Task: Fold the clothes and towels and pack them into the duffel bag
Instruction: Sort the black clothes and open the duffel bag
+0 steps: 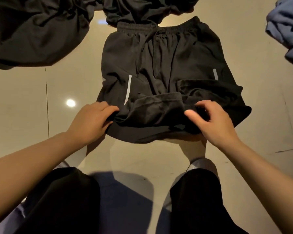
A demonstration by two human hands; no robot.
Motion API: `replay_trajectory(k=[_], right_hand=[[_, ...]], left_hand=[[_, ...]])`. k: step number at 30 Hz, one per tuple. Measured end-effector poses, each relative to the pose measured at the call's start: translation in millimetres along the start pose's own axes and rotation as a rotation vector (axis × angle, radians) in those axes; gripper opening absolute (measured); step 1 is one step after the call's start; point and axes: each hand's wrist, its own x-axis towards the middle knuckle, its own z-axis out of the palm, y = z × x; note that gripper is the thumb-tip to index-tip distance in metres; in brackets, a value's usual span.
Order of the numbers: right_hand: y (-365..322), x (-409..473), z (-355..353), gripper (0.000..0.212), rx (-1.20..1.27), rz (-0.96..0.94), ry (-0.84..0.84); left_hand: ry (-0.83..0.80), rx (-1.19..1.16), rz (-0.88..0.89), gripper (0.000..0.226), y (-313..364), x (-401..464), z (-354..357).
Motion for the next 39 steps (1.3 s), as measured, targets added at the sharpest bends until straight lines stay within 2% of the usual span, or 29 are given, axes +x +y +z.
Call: replay_trajectory(k=[3,6,9,11,13,15,18,21,23,25,27,28,30,32,35,39], right_hand=[[-5,-7,-4,0.027,-0.118,-0.101,0.000],[8,-31,1,0.022,-0.272,-0.201,-0.071],[27,-58,12,0.029,-0.441,-0.256,-0.173],[26,-59,15,0.035,-0.462,-0.305,-0.173],[15,-52,15,0.044,-0.460,-0.413,-0.150],[-1,-43,17,0.049,-0.491,-0.556,-0.157],[-20,-40,33,0.038,-0.549,-0.677,-0.175],[-23,-54,50,0.036,-0.614,-0.601,-0.225],[-14,-64,56,0.053,-0.652,-0.487,-0.242],[-7,-64,58,0.072,-0.688,-0.426,-0.268],[-7,-58,57,0.058,-0.668,-0.414,-0.252],[-10,-55,56,0.044,-0.605,-0.400,-0.232],[-18,-49,50,0.019,-0.384,-0.304,-0.167],[-29,-47,42,0.010,-0.079,-0.128,-0.215],[-43,-47,33,0.019,0.129,-0.035,-0.135],[-51,-45,23,0.026,0.111,-0.043,-0.093]], left_hand=[[0.017,-0.028,-0.077,0.043,0,-16,-2],[0.023,-0.010,-0.127,0.041,-11,-31,-3],[-0.004,0.025,-0.067,0.039,-17,-41,-5],[0.003,0.011,-0.035,0.037,-10,-42,-7],[0.024,-0.010,0.020,0.039,2,-35,-9],[0.003,-0.001,0.146,0.044,13,-22,-10],[-0.057,0.048,0.294,0.046,24,-7,-8],[-0.021,0.004,0.172,0.032,28,-6,-7],[0.010,-0.050,0.053,0.023,26,-7,-9],[0.029,-0.058,0.042,0.017,22,-7,-12],[0.035,-0.057,0.136,0.014,22,-7,-14],[0.023,-0.067,0.185,0.023,26,-9,-15],[-0.050,-0.069,0.254,0.043,40,-15,-9],[-0.117,-0.013,0.280,0.052,57,-24,4],[-0.053,-0.046,0.115,0.031,71,-22,14],[0.035,-0.175,-0.148,0.027,63,-12,-5]])
